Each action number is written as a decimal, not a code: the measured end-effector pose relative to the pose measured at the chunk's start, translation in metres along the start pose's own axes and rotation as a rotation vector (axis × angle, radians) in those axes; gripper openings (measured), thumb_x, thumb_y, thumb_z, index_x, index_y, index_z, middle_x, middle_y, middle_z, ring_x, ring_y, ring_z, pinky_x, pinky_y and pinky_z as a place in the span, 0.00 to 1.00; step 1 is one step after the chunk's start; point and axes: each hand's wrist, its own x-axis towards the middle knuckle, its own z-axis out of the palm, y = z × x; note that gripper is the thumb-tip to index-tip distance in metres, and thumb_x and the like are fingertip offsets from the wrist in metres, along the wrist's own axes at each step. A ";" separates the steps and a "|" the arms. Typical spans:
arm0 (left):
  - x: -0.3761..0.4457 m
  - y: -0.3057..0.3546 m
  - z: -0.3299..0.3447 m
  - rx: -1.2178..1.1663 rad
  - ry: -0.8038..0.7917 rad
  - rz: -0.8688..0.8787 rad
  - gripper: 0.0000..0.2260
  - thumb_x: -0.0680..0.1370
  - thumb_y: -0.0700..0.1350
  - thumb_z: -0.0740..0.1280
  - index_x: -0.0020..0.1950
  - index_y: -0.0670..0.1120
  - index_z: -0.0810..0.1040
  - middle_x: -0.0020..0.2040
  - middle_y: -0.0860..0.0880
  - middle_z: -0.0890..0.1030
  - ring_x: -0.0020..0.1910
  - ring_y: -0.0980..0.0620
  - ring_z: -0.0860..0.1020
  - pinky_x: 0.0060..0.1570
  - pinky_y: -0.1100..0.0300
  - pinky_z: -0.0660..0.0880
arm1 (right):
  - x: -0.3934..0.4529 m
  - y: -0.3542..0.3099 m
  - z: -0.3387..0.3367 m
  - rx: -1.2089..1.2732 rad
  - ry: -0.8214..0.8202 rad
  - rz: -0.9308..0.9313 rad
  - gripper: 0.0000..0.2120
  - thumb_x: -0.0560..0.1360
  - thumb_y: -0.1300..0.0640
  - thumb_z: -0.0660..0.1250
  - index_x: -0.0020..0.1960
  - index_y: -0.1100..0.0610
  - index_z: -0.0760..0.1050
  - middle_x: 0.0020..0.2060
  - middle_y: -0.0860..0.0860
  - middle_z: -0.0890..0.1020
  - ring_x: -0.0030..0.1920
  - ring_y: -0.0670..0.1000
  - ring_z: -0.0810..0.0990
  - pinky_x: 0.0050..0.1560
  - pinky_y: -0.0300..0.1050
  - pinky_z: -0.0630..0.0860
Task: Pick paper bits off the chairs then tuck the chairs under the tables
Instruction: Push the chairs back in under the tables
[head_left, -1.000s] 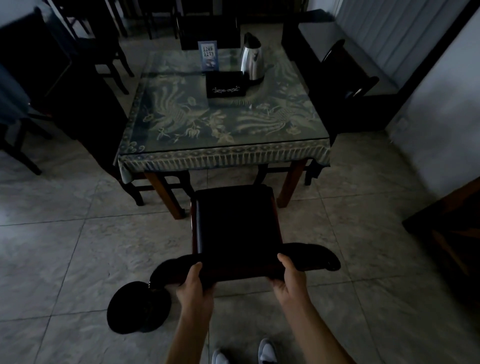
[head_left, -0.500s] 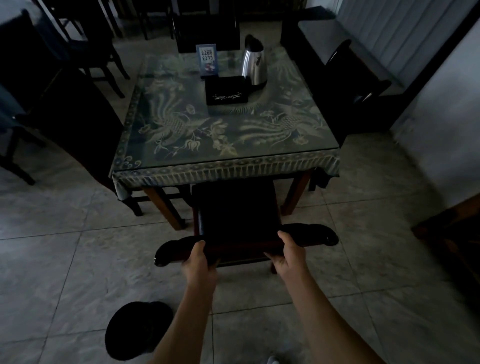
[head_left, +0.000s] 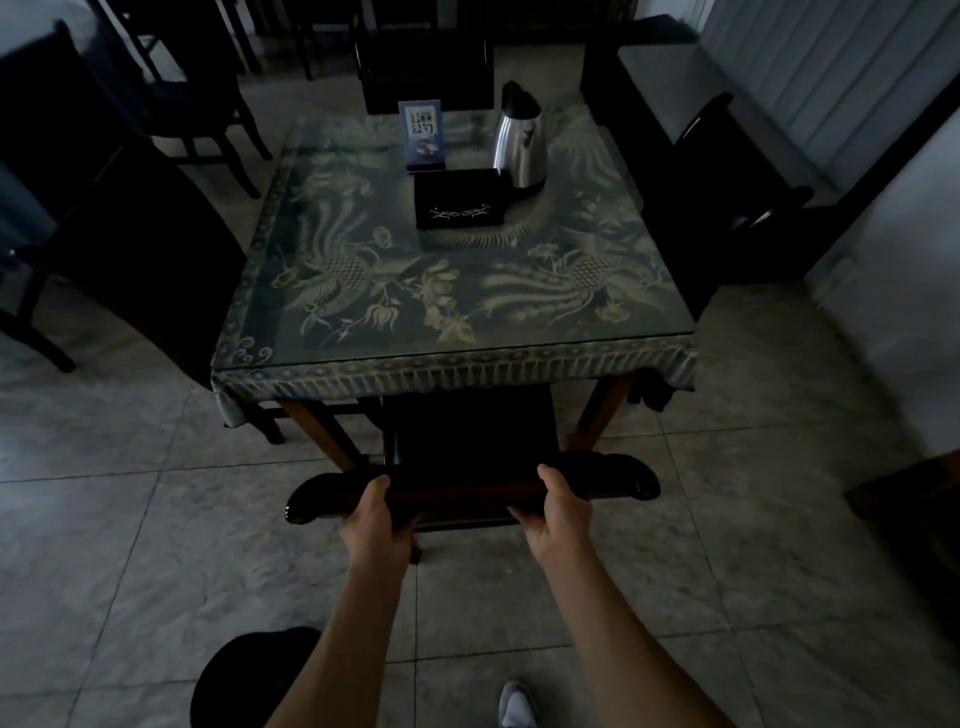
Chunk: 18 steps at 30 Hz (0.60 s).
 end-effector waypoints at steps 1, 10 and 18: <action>0.000 0.000 -0.001 0.001 -0.009 0.008 0.09 0.75 0.42 0.71 0.52 0.45 0.75 0.54 0.41 0.80 0.55 0.43 0.80 0.47 0.48 0.79 | 0.000 0.000 0.000 -0.002 0.001 0.005 0.11 0.74 0.62 0.71 0.55 0.58 0.74 0.49 0.58 0.81 0.47 0.59 0.81 0.37 0.54 0.81; -0.005 0.000 -0.001 -0.002 -0.045 0.003 0.10 0.76 0.42 0.70 0.54 0.42 0.75 0.54 0.39 0.80 0.53 0.42 0.81 0.45 0.47 0.80 | 0.001 -0.001 -0.002 -0.017 -0.037 0.023 0.07 0.75 0.61 0.71 0.51 0.55 0.75 0.50 0.57 0.80 0.49 0.58 0.80 0.42 0.57 0.81; -0.003 0.000 -0.003 0.008 -0.068 0.014 0.10 0.76 0.41 0.70 0.55 0.42 0.74 0.55 0.40 0.81 0.55 0.42 0.81 0.49 0.47 0.80 | 0.001 -0.001 -0.004 -0.025 -0.057 0.018 0.09 0.74 0.60 0.72 0.52 0.55 0.75 0.53 0.58 0.80 0.52 0.60 0.81 0.43 0.59 0.82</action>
